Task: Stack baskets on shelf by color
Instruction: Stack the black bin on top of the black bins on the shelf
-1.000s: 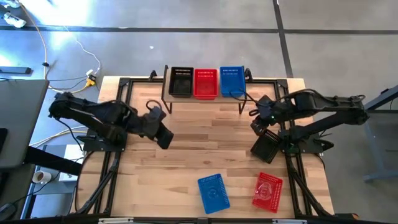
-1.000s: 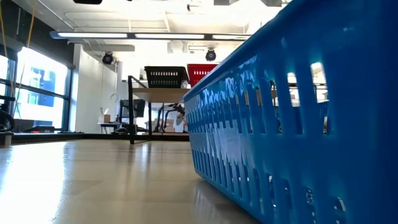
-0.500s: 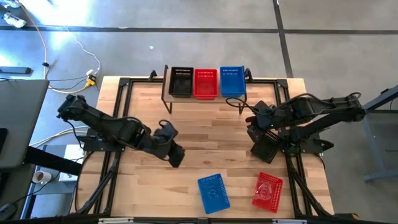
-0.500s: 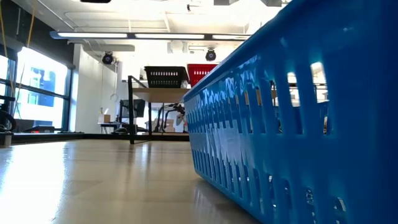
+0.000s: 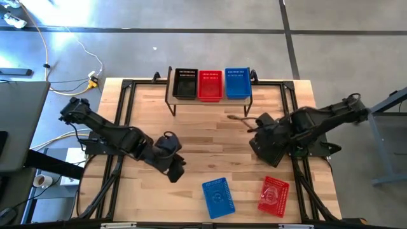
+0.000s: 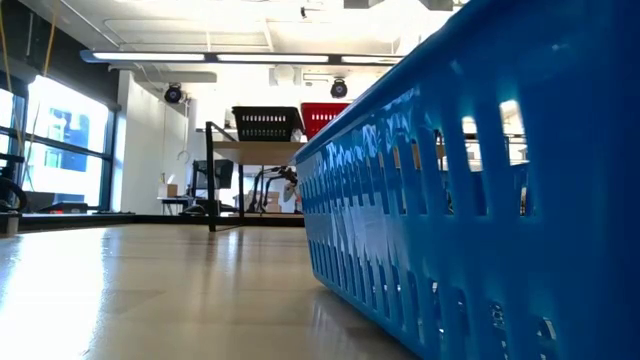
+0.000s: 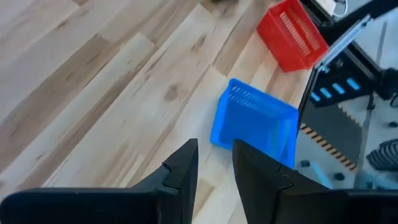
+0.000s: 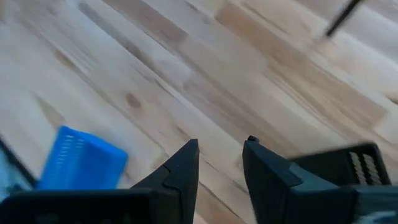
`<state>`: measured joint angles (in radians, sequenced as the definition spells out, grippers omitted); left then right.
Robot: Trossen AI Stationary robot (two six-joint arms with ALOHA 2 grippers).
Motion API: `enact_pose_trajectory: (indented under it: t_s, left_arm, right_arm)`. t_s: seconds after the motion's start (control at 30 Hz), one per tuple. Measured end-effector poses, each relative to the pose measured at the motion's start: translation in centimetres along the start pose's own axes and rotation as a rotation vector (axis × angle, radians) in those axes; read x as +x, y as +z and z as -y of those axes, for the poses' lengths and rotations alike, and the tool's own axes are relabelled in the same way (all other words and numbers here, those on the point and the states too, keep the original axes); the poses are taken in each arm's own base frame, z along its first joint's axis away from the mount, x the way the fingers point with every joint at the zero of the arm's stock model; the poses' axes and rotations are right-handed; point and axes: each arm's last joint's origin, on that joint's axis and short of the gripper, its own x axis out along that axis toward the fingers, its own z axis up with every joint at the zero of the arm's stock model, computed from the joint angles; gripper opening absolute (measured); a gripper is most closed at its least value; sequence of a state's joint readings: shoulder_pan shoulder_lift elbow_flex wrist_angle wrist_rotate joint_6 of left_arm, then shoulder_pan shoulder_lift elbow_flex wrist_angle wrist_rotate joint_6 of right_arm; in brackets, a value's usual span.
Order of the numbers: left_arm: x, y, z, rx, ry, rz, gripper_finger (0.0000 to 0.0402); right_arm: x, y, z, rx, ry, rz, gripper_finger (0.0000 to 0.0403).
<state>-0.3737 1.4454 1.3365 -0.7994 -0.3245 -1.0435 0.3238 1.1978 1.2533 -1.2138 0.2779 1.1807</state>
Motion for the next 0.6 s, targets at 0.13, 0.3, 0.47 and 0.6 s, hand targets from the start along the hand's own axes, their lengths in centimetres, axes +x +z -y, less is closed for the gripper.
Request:
enact_pose_trajectory:
  t_s: [0.13,0.3,0.47,0.6]
  left_arm:
    - [-1.2,-1.3,-0.3,0.038,0.046,-0.031,0.009]
    - [-2.4,-2.4,-0.5,0.064,0.08,-0.035,0.009]
    - [-3.2,-2.7,-0.4,0.067,0.058,-0.031,0.009]
    - [-3.6,-2.7,-0.5,0.067,0.047,-0.024,0.009]
  right_arm:
    - [1.2,-1.3,-0.8,-0.044,-0.079,-0.077,0.011]
    - [2.8,-2.7,-2.1,-0.107,-0.132,-0.171,0.011]
    - [4.2,-4.0,-2.7,-0.162,-0.221,-0.25,0.011]
    - [4.8,-4.9,-2.8,-0.211,-0.298,-0.293,0.011]
